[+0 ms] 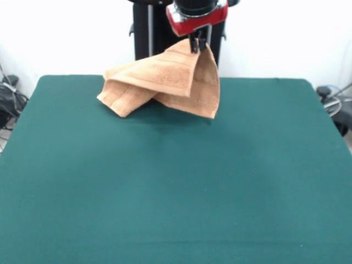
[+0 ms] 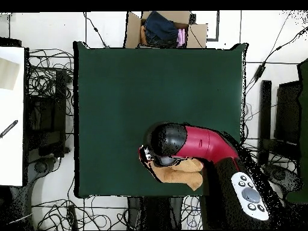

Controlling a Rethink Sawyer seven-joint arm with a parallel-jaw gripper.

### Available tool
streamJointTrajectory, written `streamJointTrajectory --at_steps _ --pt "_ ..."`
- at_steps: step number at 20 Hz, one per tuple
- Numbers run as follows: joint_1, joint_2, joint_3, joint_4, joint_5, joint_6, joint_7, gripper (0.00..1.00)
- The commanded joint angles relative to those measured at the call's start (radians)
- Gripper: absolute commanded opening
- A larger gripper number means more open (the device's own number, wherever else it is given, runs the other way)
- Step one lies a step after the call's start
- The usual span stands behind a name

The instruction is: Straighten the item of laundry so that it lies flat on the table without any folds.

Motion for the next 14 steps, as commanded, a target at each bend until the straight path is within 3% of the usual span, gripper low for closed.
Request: streamJointTrajectory --at_steps 1,14 --pt "0.035 0.029 -0.038 -0.114 -0.016 0.109 0.178 0.00" --pt "0.060 0.071 -0.040 -0.194 -0.025 0.155 0.178 0.00"
